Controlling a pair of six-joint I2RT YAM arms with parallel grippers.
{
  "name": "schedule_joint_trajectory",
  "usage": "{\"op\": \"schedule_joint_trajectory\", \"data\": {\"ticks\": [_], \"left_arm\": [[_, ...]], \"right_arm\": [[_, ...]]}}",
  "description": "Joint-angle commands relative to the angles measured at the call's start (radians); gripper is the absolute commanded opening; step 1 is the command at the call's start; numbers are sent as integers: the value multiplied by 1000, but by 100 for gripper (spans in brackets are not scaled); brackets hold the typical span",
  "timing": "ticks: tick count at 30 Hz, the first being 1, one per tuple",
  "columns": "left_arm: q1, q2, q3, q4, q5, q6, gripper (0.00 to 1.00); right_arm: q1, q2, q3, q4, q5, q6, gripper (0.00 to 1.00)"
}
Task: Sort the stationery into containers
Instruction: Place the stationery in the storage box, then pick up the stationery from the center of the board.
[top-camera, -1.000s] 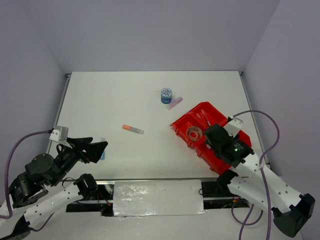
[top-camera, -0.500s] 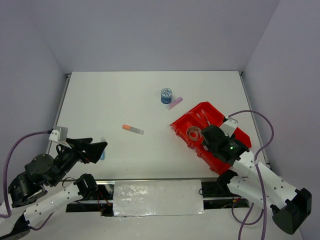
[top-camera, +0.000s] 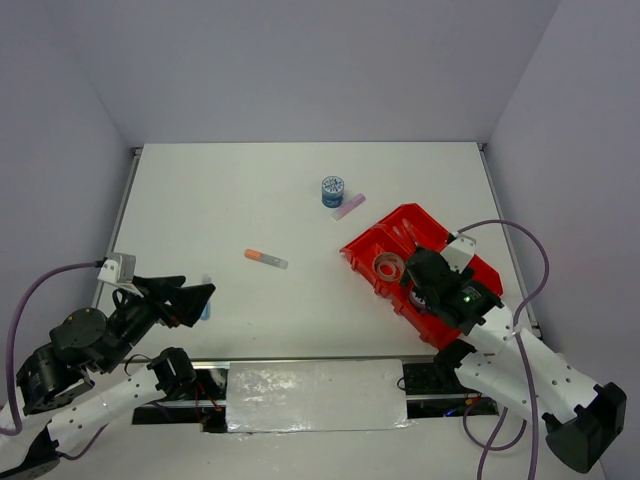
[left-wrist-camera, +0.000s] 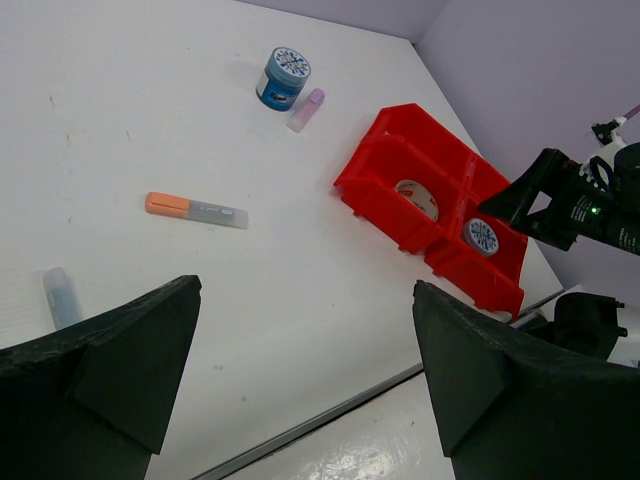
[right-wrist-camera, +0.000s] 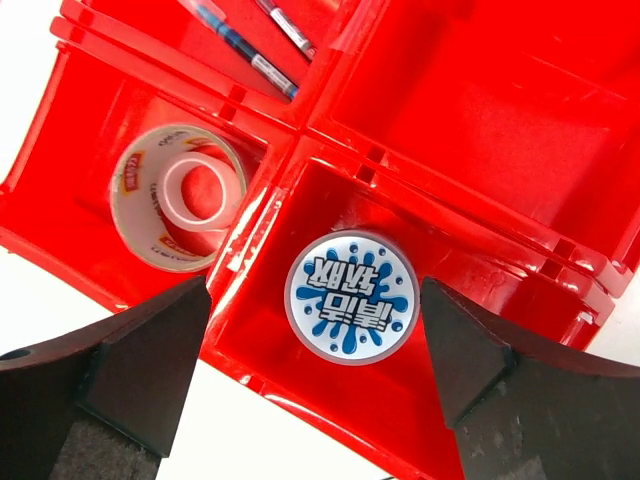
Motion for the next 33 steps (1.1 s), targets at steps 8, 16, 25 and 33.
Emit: {"op": "schedule_joint_trajectory", "data": {"ticks": [8,16,25,33], "left_arm": [[-8,-8,15,29,-14,-6,99],[-8,18,18,23,-17,-9,99],[-11,7,18,20,-27,-12,99],[-11,42,29,-11,-84,-38,99]], "right_arm": [[21,-57,89,130,-93,-110,100],[68,294,320,446,-273,-406,100],[61,943,782,458,-165,-635,100],[-40,1255,1051,501,-278,-701,100]]}}
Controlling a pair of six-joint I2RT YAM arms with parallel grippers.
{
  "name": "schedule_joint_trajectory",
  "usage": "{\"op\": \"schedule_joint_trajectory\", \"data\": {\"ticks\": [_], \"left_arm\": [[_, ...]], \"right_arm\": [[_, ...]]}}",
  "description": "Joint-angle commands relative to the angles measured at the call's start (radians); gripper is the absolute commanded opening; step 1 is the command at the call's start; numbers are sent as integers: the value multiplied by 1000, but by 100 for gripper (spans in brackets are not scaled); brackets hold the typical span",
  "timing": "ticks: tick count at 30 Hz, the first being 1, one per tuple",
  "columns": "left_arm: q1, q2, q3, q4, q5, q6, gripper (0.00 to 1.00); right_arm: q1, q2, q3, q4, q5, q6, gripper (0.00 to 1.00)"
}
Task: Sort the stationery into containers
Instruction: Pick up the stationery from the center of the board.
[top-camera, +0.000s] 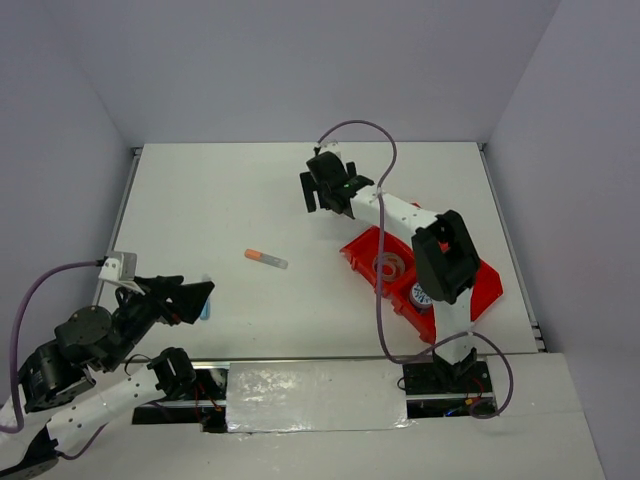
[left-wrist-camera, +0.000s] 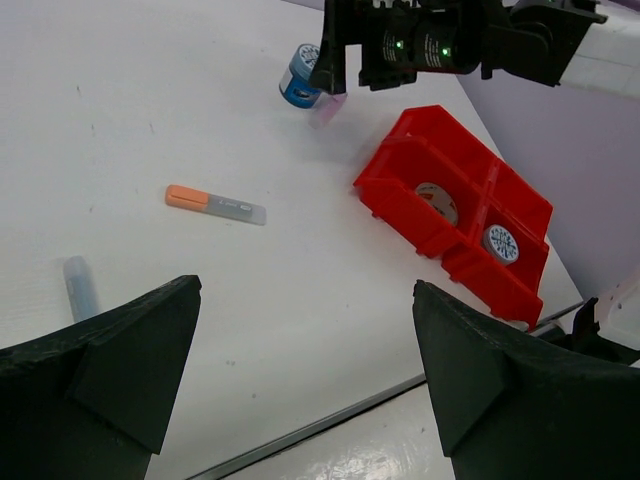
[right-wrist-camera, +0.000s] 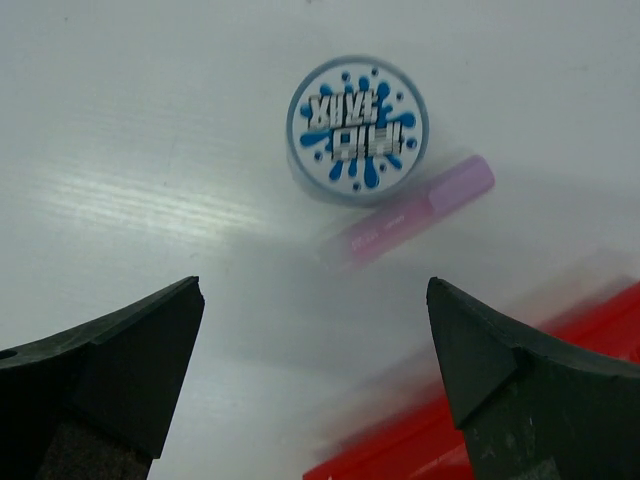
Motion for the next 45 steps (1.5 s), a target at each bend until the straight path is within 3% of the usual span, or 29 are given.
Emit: {"op": "schedule_joint_trajectory", "data": {"ticks": [1,11,21,22,23,25,26,27,29,33,34,38,43,45], "left_arm": [[-6,34,27,9,-35,-17,99],[-6,66,19,46,20,28,99],[-6,104,20,51,32,37,99],[-6,103,19,51,34,37,99],[-6,101,17,54,35,39,99],[-6,101,19,55,37,40,99],[-6,100,17,54,38,40,99],[-6,100,17,54,38,40,99],[-6,101,17,55,40,40,99],[-6,103,19,54,40,39,99],[-6,101,17,54,40,39,99],[-6,92,19,54,43,35,99],[-6,60,17,57,43,35,99],[-6,48,17,55,44,35,99]], "right_arm": [[-77,48,121,51,-78,-58,100],[-152,287,393,-22,-273,-116,100],[-154,350,399,-42,-278,-96,96],[-152,350,387,-38,-276,-93,88],[-152,347,382,-35,-260,-87,65],[-152,324,350,-15,-249,-87,45],[-151,314,338,11,-250,-93,30],[-152,300,326,22,-256,-95,24],[-151,249,285,72,-256,-92,13],[-151,95,163,184,-322,-76,8],[-152,8,98,206,-339,-66,1],[-152,-264,-125,329,-323,2,0],[-155,-623,-404,194,-123,85,0],[-158,-761,-475,20,41,207,0]]}}
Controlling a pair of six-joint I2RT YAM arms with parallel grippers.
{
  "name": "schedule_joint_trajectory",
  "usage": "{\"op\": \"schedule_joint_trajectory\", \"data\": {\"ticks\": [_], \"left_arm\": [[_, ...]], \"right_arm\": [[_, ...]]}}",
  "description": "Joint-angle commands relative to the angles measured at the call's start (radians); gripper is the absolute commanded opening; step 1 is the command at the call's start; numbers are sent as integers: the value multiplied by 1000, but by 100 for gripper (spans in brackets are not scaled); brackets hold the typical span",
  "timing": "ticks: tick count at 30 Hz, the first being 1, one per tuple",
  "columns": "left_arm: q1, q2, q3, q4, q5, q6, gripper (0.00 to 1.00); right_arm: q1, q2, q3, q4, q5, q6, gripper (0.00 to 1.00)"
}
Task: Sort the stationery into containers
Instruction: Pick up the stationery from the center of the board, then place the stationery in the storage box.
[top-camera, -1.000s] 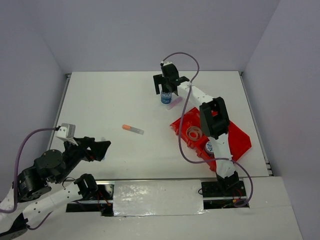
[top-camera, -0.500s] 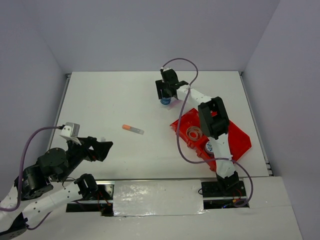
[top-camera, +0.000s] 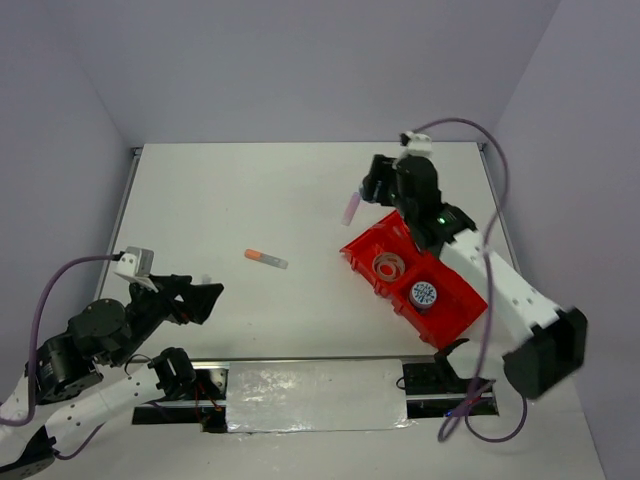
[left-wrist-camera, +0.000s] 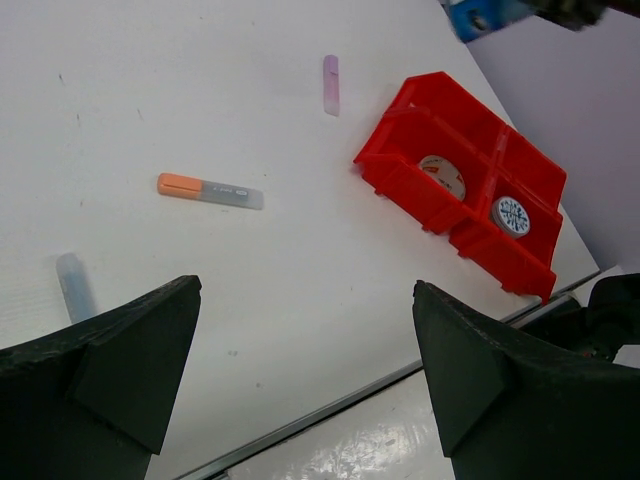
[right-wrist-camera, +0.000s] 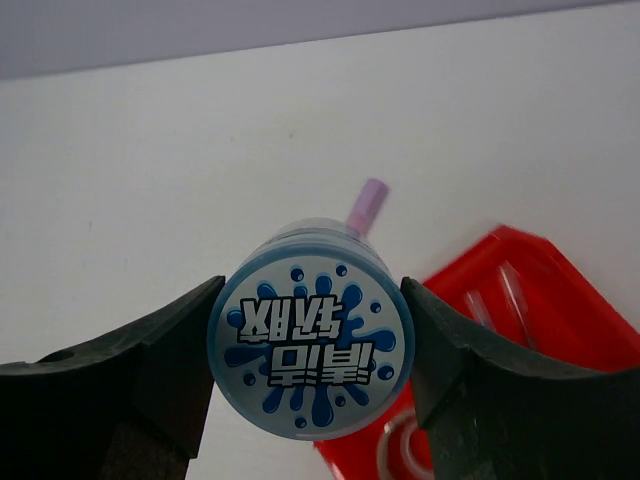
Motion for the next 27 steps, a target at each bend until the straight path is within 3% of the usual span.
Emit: {"op": "schedule_joint_trajectory", "data": {"ticks": [1,6,11,16,19,24,27], "left_arm": [[-4,-31,14,49,1,12,99],[-4,-42,13,54,9,13,99],[-4,-16,17,48,6,7,99],[-4,7,25,31,-12,-11,99],[-4,1,28,22,-25,-19,99],[-4,-25,27,17,-37,-27,99],[-4,-41,27,19,-37,-27,99]], "right_arm": [[-6,-194,-169,-237,256,249,0],[-7,-618,-390,-448,374,535,0],[-11,-877,-493,-700,439,765,0],[-11,-866,-447,-954,471,926,0],[-11,-866,-444,-997,459,972,0],[-11,-776,-395,-1221,543,1196,0],[-13,-731,-392,-1229,542,1213,0]]}}
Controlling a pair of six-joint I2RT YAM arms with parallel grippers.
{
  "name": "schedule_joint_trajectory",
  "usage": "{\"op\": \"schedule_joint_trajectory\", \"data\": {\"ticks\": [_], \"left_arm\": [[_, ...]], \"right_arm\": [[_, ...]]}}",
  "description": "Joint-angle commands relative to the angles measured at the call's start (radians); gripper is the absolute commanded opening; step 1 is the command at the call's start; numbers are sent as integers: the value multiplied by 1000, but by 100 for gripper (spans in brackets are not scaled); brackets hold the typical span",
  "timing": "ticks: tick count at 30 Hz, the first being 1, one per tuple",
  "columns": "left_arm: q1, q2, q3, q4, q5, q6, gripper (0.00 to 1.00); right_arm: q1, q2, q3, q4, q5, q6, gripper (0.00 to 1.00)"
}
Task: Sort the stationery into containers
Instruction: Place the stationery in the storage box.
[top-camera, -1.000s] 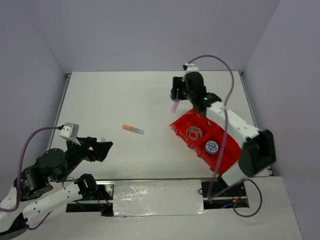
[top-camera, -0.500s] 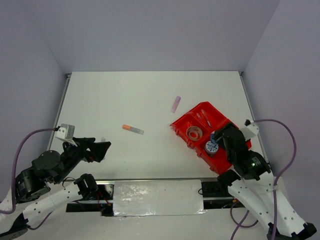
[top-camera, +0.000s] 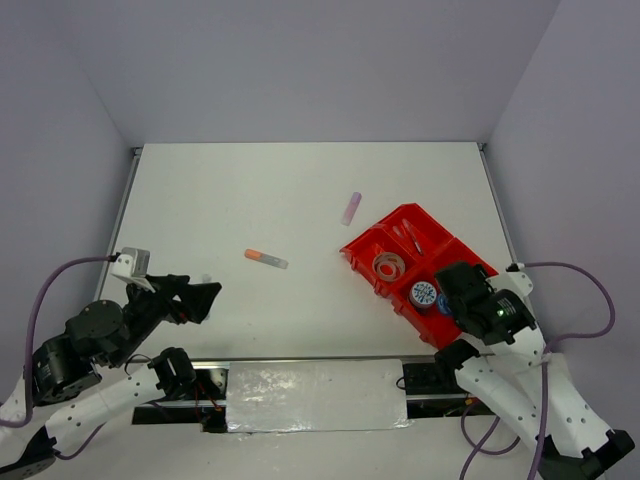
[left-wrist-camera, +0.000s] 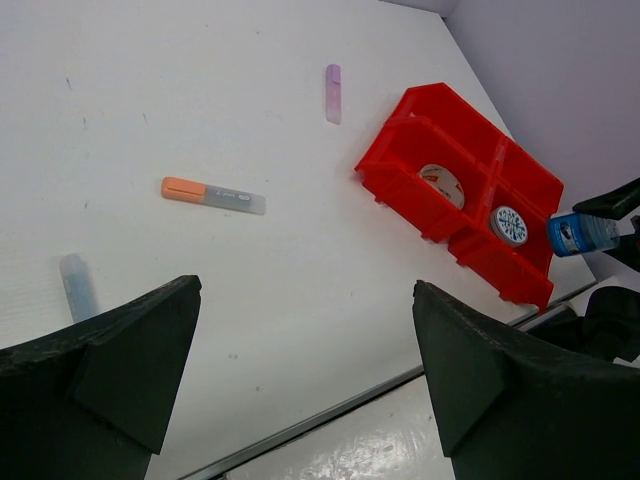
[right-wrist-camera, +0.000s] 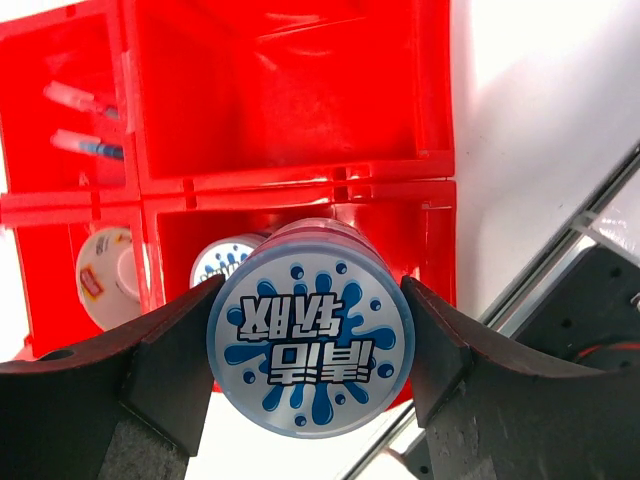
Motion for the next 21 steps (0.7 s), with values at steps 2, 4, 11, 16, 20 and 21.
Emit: {"op": "schedule_joint_trajectory", "data": {"ticks": [2,4,11,16,20,21], "left_arm": [[-5,-29,25,23,-16,-16,99],[-4,-31,25,26,-12,-13,99],[-5,-31,25,28,-3,-9,99],[-4,-52,22,37,8,-2,99],[-4,-60,19,40,13,-1,99],[-4,-60,19,41,16,1,99]], "right_arm": [[-2,46,43,-132,72,147,0],[-2,75,36,-126,71,150,0],[-2,176,-78,-19,52,172,0],[-2,184,-66,-3,87,172,1],[-3,149,-79,120,97,80,4],[-3,141,-86,144,91,60,4]]}}
